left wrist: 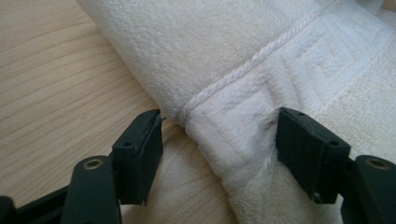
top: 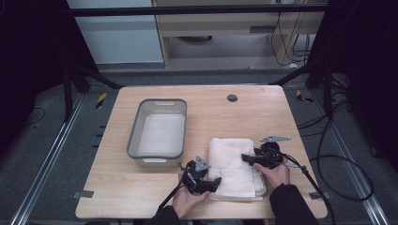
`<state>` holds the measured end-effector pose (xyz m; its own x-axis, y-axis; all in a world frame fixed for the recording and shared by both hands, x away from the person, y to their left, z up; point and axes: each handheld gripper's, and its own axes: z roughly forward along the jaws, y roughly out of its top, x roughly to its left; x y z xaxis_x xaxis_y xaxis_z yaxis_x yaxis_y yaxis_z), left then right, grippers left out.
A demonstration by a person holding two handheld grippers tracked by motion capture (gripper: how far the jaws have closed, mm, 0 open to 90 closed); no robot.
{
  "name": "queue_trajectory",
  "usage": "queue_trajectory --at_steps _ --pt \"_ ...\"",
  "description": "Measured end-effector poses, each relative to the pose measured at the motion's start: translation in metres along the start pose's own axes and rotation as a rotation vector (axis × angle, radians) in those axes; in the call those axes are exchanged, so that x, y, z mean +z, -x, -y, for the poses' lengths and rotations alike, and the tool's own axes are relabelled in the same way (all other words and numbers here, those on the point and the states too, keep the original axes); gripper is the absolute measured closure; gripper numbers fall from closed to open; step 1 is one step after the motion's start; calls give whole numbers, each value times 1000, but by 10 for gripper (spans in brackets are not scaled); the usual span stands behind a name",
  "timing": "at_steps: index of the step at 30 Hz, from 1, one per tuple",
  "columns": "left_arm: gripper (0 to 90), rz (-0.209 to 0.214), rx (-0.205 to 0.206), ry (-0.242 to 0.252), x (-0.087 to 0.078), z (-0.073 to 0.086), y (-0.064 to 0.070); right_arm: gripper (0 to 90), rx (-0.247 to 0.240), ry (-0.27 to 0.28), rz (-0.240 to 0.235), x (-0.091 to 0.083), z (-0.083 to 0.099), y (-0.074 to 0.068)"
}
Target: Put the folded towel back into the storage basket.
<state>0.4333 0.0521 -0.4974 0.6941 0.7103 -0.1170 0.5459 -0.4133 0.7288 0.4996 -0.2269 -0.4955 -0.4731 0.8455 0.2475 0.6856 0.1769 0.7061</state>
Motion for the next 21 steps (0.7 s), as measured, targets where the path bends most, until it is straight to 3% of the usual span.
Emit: queue_trajectory --at_steps 7,11,21 --pt "361 13 -2 -15 1 -2 1 341 3 -8 -4 2 1 0" --pt "392 22 -10 -23 3 -3 1 398 18 -16 -22 2 1 0" --pt "535 96 -50 -43 4 -5 0 549 66 -41 -64 2 -1 1"
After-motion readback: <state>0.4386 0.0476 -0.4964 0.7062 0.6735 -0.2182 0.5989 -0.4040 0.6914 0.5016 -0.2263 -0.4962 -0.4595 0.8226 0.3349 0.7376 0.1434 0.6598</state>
